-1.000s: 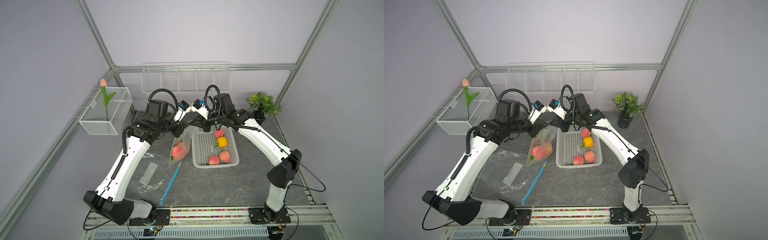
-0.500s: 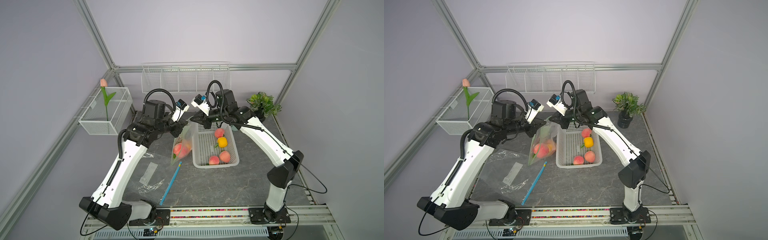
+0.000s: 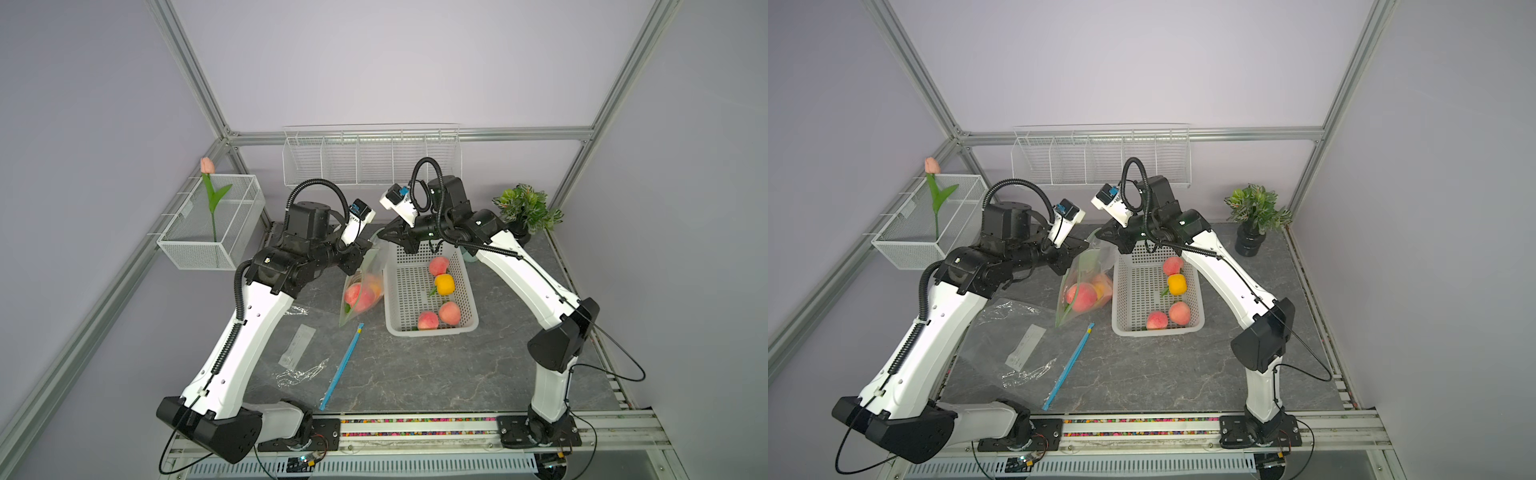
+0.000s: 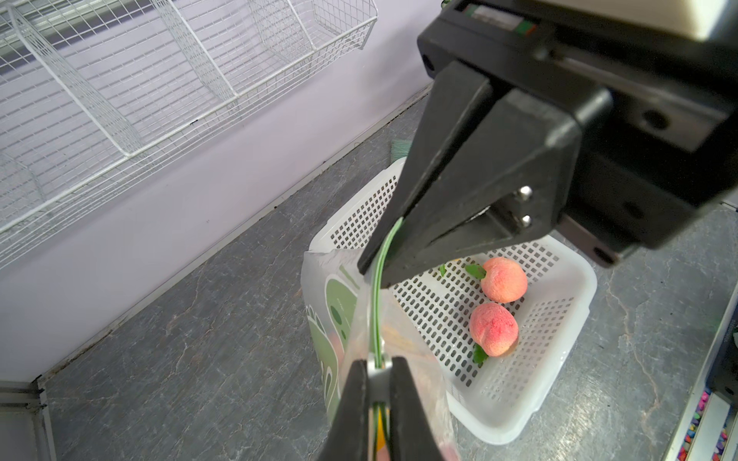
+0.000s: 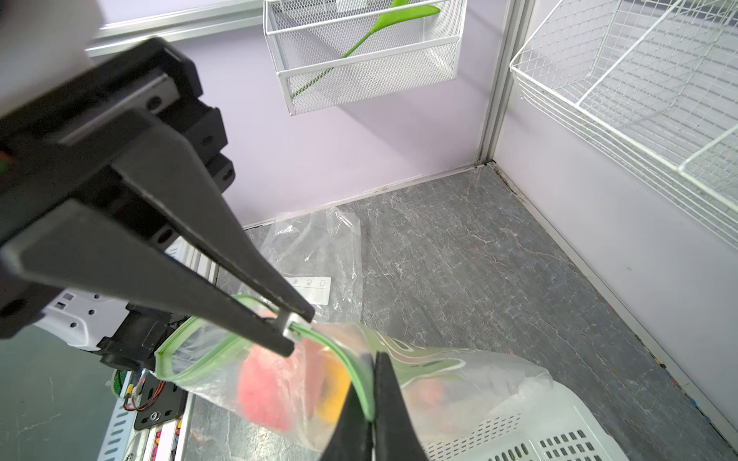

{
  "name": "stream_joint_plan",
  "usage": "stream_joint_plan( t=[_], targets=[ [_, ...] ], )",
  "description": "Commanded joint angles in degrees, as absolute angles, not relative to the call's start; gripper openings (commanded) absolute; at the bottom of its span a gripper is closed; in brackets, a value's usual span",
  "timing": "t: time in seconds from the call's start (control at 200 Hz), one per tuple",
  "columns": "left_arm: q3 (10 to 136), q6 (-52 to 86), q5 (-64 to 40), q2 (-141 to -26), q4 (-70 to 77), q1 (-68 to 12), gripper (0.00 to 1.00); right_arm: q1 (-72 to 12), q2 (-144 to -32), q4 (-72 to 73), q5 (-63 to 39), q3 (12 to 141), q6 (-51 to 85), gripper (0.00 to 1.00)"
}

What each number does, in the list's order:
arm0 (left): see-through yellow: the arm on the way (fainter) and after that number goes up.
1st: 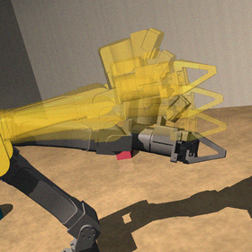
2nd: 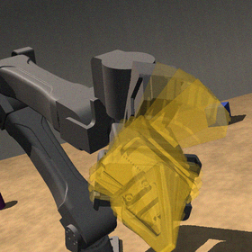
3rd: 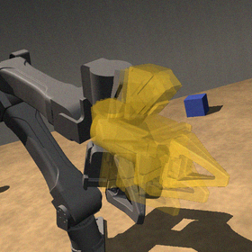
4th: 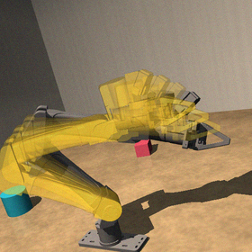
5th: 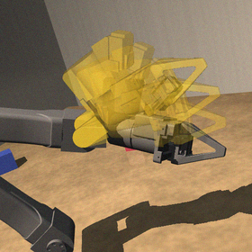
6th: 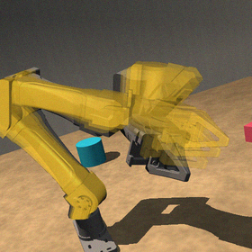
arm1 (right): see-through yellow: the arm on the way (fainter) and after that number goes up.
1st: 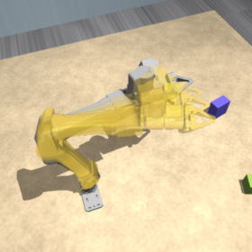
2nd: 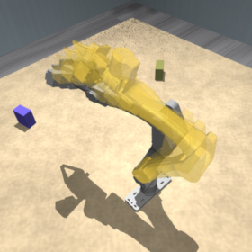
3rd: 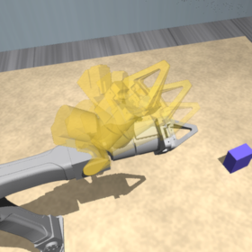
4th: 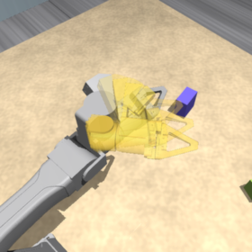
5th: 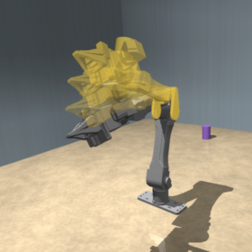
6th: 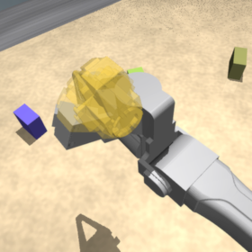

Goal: Place the peach in a zip-top bag and seal the zipper
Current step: Zip the zipper on the zipper food storage bag.

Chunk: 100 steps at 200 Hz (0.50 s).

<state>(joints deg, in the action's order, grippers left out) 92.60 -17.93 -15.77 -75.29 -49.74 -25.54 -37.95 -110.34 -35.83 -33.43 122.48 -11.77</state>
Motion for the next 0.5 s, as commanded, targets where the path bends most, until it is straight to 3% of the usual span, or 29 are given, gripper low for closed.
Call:
stream_joint_plan(
  t=[0.0, 0.495],
  targets=[
    [91.26, -17.3, -13.95, -73.13, -57.3, -25.23, 0.07, -34.85, -110.91, -33.31, -27.83, 124.95, -9.61, 0.07],
    [89.31, -16.13, -13.08, -71.01, -58.27, -25.2, 0.07, -34.17, -111.71, -33.14, -24.99, 126.48, -7.44, 0.07]
  ],
)
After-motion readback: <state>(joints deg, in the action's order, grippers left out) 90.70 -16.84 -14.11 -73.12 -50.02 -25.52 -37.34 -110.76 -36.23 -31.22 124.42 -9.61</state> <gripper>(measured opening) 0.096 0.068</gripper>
